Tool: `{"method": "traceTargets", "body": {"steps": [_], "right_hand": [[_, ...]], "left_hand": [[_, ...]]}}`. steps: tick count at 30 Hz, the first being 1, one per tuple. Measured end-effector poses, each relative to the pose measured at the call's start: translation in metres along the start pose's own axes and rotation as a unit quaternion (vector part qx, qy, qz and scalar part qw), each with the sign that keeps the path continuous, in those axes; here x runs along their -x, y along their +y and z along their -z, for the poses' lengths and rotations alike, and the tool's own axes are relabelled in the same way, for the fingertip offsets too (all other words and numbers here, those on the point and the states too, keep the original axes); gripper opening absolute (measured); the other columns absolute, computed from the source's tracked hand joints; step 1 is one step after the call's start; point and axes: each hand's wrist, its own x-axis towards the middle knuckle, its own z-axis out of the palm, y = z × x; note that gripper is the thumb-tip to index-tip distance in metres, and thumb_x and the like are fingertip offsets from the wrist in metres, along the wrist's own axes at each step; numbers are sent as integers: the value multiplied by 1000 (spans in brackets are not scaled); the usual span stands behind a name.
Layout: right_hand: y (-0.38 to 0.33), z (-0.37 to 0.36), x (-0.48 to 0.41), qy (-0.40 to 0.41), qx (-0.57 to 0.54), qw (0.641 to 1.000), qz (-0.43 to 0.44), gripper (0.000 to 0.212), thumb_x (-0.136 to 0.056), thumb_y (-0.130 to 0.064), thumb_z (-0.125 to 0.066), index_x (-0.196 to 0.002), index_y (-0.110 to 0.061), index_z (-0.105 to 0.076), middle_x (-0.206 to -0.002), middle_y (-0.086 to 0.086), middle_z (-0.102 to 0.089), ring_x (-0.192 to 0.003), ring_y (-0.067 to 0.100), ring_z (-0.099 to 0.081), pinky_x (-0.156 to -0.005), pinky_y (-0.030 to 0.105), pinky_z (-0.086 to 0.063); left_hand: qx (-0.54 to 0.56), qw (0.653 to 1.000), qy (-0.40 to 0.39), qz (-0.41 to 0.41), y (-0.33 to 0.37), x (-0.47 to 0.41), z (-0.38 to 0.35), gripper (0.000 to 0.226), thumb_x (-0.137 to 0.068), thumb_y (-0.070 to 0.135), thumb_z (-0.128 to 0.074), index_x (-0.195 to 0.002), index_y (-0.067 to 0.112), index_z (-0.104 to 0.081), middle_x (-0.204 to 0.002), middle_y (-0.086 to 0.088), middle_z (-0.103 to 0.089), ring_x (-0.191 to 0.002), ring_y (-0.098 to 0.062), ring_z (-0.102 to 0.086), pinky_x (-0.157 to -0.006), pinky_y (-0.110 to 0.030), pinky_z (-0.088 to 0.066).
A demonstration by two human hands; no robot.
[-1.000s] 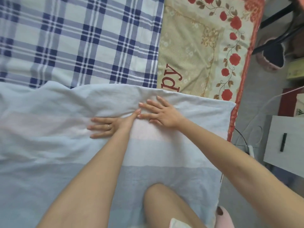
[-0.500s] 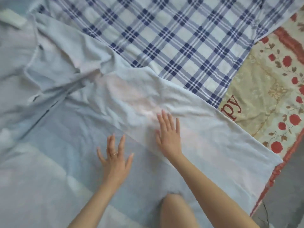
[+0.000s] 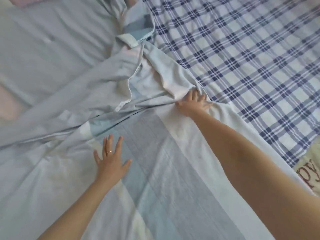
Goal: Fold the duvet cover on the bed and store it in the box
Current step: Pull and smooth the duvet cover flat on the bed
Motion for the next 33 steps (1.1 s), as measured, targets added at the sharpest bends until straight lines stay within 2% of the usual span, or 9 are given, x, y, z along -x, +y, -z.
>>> {"method": "traceTargets", "body": {"steps": [3,6,10,13,15,20,23,29,33], "right_hand": [[-35,-24,44,176,-65,969,160,69,-94,-41,-41,-147,-3,-22,-153,16,-25,-142,31,-17,-115,48,-10],[-76,-73,92,253,-111,915,296,51,-80,-37,-47,-122,-7,-46,-121,17,-53,-114,27,-39,-97,35,-27],[-140,-114,100,288,-198,928,126,13,-73,-19,-49,-83,-11,-48,-83,10,-54,-78,30,-54,-72,35,-36],[-170,-135,87,297,-149,943,31,17,-73,-25,-38,-78,-13,-48,-80,6,-52,-72,27,-52,-68,34,-26],[-173,-147,74,339,-129,932,10,18,-74,-27,-38,-78,-13,-48,-81,6,-50,-73,26,-47,-67,34,-22],[-176,-171,70,356,-107,928,3,18,-73,-28,-40,-79,-13,-49,-82,7,-49,-74,26,-44,-68,35,-22],[-175,-166,65,352,-106,930,-5,18,-71,-27,-40,-80,-13,-47,-82,8,-49,-76,25,-40,-69,35,-23],[-178,-165,70,347,-103,932,-16,18,-70,-26,-40,-79,-12,-44,-81,10,-47,-77,23,-31,-70,36,-23],[-183,-161,66,340,-107,934,-21,17,-71,-26,-38,-80,-12,-42,-82,10,-46,-77,22,-30,-71,36,-24]], "left_hand": [[93,988,120,7,-25,-21,15,69,-82,32,-61,-142,7,-40,-150,-23,-27,-136,-41,-30,-101,-57,-37],[154,962,199,108,-63,-45,34,57,-84,14,-66,-137,5,-47,-149,-24,-28,-131,-46,-32,-104,-56,-35],[71,965,219,129,-97,-77,58,67,-81,31,-70,-141,16,-43,-154,-15,-23,-135,-41,-27,-100,-60,-28],[43,982,161,87,-94,-108,60,98,-73,69,-58,-151,26,-17,-160,-3,-4,-145,-29,-7,-109,-58,-9],[10,986,169,14,-82,-131,60,109,-65,77,-55,-152,26,-12,-159,-3,-8,-144,-29,-13,-108,-55,-12],[-13,991,122,-52,-90,-174,56,65,-87,34,-63,-144,22,-36,-121,-15,-58,-107,-37,-53,-81,-45,-43],[51,983,150,-88,-102,-198,83,22,-93,22,-54,-112,15,-63,-104,-14,-64,-92,-39,-60,-66,-42,-44],[105,982,95,-123,-125,-225,103,35,-93,38,-51,-70,11,-51,-76,-8,-57,-77,-33,-56,-60,-33,-33],[269,952,121,-78,-146,-255,117,41,-90,30,-45,-75,-5,-60,-81,-19,-56,-81,-31,-55,-70,-34,-33]]}}
